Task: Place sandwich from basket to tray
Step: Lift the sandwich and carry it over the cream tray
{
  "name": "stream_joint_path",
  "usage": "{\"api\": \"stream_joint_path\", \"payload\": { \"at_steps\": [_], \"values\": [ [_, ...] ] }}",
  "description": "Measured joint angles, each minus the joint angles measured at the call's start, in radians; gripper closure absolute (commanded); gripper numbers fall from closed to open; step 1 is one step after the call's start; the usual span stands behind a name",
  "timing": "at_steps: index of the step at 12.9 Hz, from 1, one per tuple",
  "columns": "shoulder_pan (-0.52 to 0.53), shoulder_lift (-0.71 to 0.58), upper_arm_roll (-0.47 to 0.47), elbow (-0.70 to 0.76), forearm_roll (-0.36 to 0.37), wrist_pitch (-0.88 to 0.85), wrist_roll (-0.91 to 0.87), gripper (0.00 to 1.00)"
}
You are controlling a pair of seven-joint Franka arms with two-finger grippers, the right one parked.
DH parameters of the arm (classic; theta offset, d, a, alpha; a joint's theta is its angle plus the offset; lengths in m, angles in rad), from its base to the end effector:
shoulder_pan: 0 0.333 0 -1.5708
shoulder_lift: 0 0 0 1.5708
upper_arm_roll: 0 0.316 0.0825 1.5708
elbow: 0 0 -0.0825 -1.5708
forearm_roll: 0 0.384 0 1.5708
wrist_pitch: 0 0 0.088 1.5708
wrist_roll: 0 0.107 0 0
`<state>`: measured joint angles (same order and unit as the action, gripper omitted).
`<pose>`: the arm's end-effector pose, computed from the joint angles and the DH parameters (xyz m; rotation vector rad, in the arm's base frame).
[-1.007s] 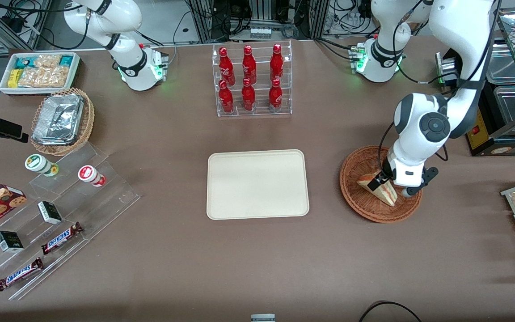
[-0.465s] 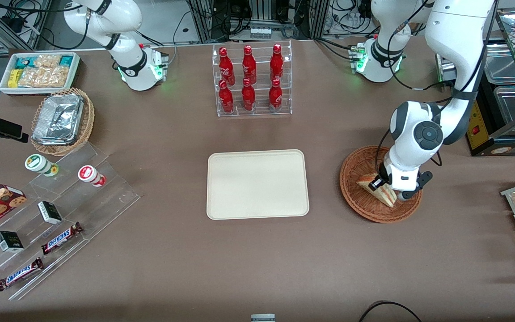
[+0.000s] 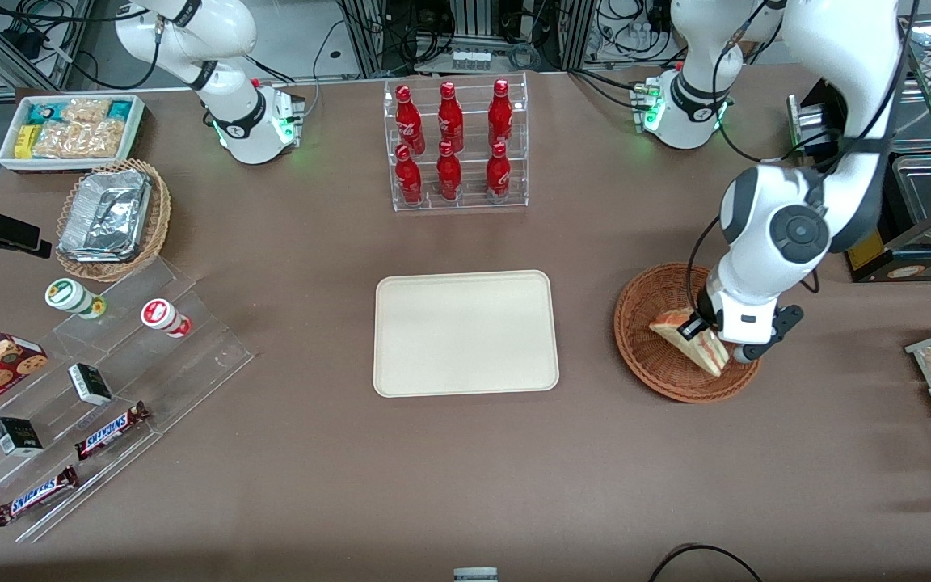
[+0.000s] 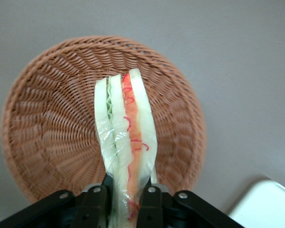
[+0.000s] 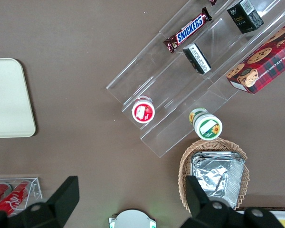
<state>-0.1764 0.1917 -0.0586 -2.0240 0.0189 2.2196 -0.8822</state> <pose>0.5703 -0.1350 0.3561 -2.9826 -0.9833 -0.0090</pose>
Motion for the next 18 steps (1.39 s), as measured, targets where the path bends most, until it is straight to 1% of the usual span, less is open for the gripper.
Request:
{"api": "stream_joint_path", "payload": {
  "at_steps": [2,4,8,12,14,16,18],
  "values": [
    [-0.05,-0.011,-0.004,0.123,0.0,-0.137,-0.001,1.0],
    [-0.118,0.001,-0.007,0.196,0.0,-0.187,-0.005,1.0],
    [-0.255,0.071,-0.012,0.271,0.0,-0.189,-0.025,1.0],
    [-0.369,0.189,-0.014,0.381,0.0,-0.188,-0.059,1.0],
    [-0.413,0.257,-0.015,0.439,-0.004,-0.186,-0.063,1.0],
    [-0.438,0.327,-0.025,0.502,-0.019,-0.185,-0.064,1.0],
    [-0.468,0.385,-0.031,0.551,-0.02,-0.165,-0.063,1.0]
  ]
}}
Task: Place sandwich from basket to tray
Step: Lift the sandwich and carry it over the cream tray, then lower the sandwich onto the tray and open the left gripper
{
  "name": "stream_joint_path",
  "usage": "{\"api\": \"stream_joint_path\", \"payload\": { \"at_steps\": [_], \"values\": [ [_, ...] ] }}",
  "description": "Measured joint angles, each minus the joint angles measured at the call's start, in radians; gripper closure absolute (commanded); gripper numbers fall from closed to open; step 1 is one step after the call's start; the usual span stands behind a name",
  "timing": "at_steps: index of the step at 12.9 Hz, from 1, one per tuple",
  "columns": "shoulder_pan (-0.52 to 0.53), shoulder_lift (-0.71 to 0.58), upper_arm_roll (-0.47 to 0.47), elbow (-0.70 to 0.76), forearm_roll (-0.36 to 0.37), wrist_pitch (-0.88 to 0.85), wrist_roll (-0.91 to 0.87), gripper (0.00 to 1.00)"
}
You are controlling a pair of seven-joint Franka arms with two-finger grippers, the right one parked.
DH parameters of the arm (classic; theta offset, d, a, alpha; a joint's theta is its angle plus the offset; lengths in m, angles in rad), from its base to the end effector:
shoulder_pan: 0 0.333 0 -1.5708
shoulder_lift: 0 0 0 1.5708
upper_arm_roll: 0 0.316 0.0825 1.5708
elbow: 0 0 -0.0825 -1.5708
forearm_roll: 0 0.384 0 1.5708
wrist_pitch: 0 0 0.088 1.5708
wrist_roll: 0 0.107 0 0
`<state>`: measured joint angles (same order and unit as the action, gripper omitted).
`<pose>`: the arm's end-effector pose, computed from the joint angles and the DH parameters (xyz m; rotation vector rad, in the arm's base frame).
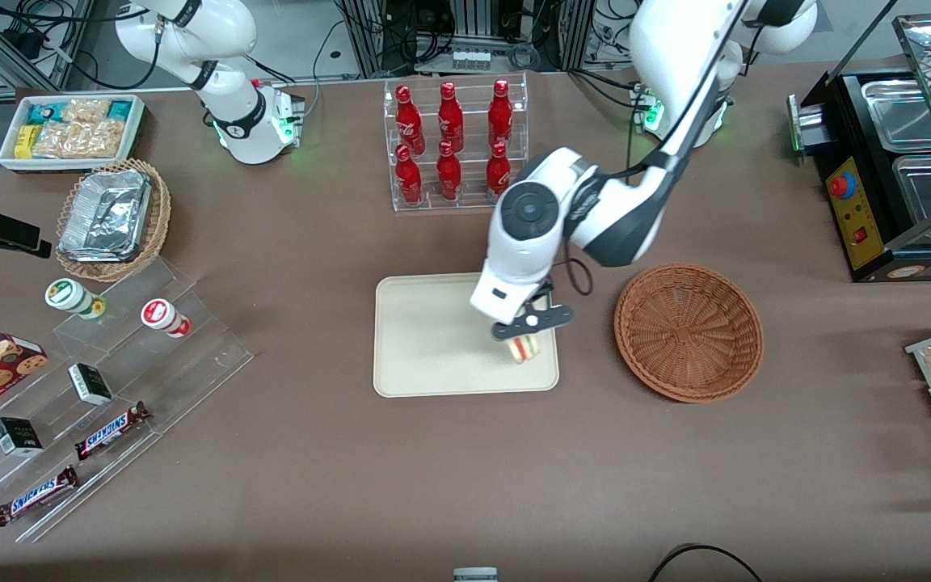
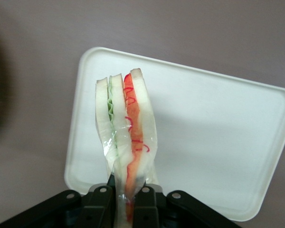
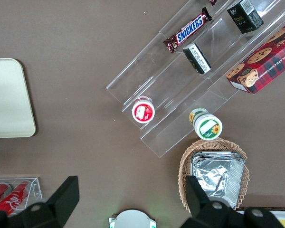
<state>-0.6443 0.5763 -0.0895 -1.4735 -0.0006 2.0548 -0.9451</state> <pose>0.5334 -0.4666 0.3440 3.0832 0.3501 -0.0494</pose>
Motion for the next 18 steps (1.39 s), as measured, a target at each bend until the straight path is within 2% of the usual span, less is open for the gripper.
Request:
{"api": "stream_joint_path", "payload": {
  "at_steps": [9,14,15,16,18],
  "values": [
    [-0.08,0.174,-0.003,0.046,0.016,0.211,0.134,1.0],
    [-0.088,0.206,-0.003,0.047,0.043,0.223,0.162,0.99],
    [-0.088,0.212,-0.003,0.047,0.047,0.223,0.163,0.61],
    [-0.088,0.217,-0.003,0.048,0.051,0.226,0.163,0.01],
    [-0.094,0.218,-0.003,0.051,0.055,0.228,0.163,0.0]
  ]
}}
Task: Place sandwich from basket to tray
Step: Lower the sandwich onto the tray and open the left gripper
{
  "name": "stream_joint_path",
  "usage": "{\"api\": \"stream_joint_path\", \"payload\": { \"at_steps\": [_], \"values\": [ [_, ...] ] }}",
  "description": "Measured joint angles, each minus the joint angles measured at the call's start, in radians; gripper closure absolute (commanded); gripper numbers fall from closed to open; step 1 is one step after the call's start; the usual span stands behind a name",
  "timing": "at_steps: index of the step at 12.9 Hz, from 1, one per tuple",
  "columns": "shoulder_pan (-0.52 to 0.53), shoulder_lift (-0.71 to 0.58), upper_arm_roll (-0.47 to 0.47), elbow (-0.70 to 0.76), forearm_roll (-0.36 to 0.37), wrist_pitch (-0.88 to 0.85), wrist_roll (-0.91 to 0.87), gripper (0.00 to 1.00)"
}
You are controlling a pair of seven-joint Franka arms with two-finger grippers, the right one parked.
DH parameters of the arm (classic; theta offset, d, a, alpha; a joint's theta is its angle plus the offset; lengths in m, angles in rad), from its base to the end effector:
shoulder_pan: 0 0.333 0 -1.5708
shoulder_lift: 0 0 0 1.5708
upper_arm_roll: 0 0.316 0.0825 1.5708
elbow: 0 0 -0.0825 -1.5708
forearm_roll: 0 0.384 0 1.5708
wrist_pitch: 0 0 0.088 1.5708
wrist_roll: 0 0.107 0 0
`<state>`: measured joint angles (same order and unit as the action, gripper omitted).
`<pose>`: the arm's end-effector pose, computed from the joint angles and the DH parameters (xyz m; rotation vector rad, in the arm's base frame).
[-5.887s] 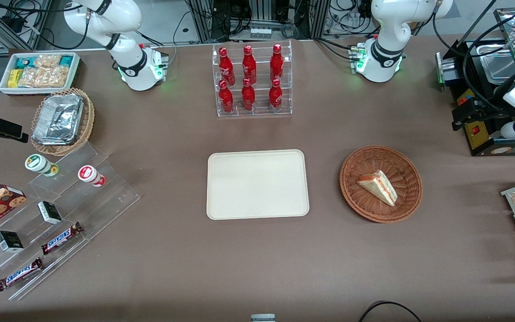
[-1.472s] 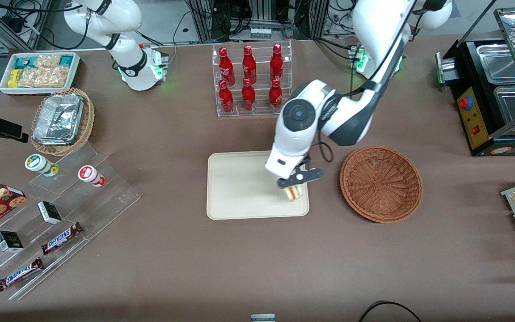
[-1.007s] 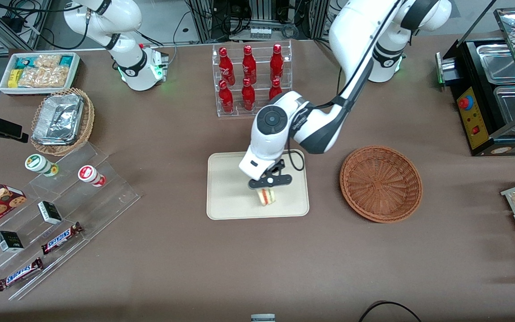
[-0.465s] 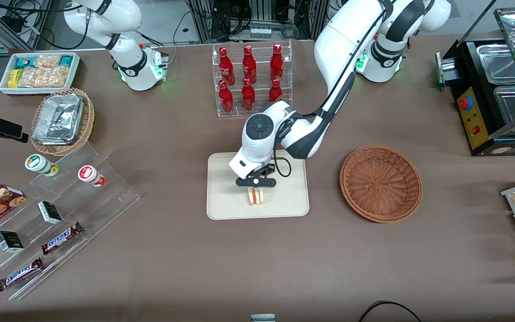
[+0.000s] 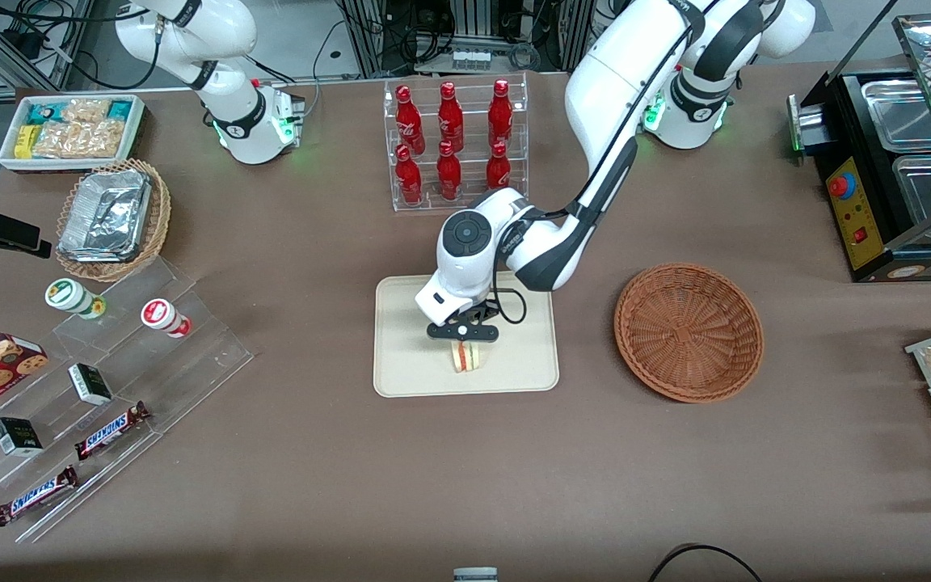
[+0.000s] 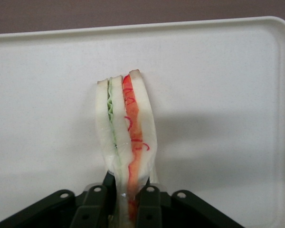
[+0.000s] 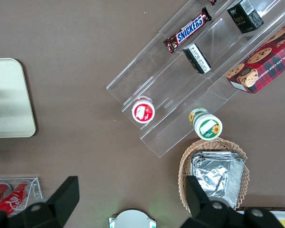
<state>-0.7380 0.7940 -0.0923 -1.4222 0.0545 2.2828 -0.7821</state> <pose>0.5065 -0.5323 0.2314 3.0741 -0.0809 0.0499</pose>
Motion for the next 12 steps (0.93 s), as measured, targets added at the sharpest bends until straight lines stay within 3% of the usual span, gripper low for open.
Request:
{"api": "stream_joint_path", "payload": {
  "at_steps": [6,12],
  "values": [
    [-0.01,-0.019,0.01,0.024,0.001,-0.01,-0.016,0.0],
    [0.015,-0.218,0.076,0.042,0.0,-0.198,-0.058,0.0]
  ]
}}
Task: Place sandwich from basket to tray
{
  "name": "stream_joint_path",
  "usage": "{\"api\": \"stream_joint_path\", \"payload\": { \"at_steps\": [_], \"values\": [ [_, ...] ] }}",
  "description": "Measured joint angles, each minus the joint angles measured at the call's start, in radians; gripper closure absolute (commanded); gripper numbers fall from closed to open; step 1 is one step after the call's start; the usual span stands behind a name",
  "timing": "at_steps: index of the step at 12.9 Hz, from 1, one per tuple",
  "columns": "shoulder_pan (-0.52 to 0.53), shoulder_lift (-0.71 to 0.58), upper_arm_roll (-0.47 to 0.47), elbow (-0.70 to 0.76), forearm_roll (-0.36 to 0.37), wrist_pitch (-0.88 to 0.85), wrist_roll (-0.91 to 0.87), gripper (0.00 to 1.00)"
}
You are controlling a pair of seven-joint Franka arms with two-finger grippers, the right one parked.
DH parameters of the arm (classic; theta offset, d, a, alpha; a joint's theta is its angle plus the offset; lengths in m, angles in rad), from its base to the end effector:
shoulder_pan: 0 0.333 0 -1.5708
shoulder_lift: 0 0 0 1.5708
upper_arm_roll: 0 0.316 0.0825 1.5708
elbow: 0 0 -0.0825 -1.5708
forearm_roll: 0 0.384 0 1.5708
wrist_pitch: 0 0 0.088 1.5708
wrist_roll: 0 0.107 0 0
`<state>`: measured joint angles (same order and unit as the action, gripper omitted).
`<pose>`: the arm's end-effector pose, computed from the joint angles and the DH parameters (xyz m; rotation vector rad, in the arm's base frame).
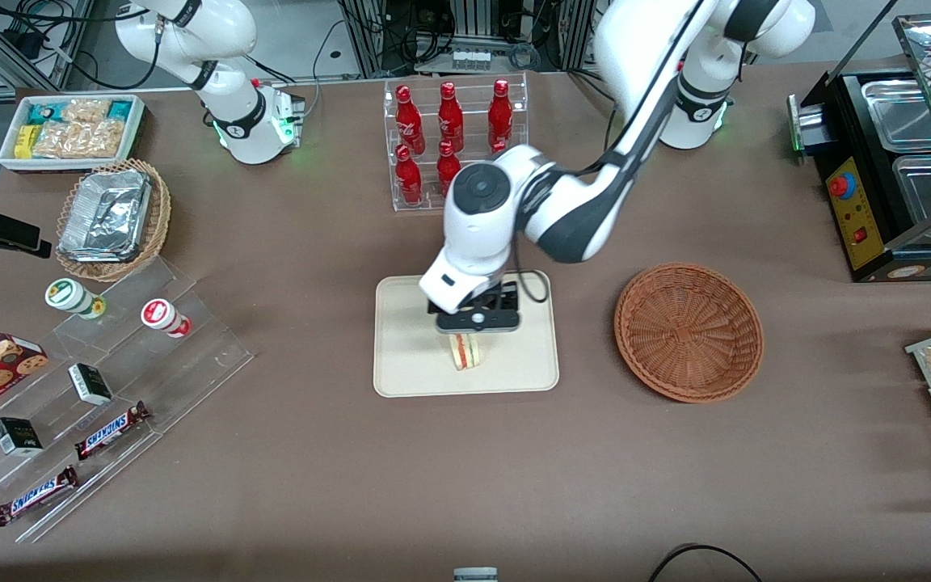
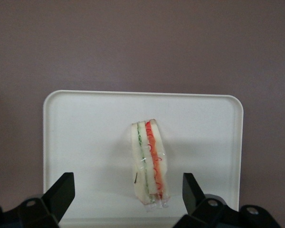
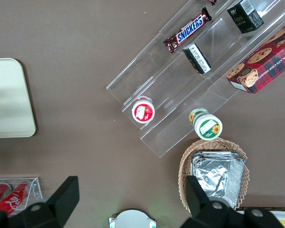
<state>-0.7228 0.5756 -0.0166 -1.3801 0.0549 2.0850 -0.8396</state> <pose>0.5423 -0.4875 0.3908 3.0704 0.1222 0.1846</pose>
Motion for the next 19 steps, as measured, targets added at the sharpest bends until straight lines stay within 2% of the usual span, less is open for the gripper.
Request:
{"api": "stream_joint_path", "payload": {
  "at_steps": [7,12,15,19],
  "values": [
    [0.162,-0.248,0.011,0.0,0.001,-0.34,0.002,0.0],
    [0.34,-0.361,0.015,-0.005,0.0,-0.483,0.24,0.0],
    [0.435,-0.401,0.015,-0.006,-0.025,-0.551,0.409,0.0],
    [0.52,-0.434,0.015,-0.011,-0.028,-0.586,0.515,0.0]
  ]
}}
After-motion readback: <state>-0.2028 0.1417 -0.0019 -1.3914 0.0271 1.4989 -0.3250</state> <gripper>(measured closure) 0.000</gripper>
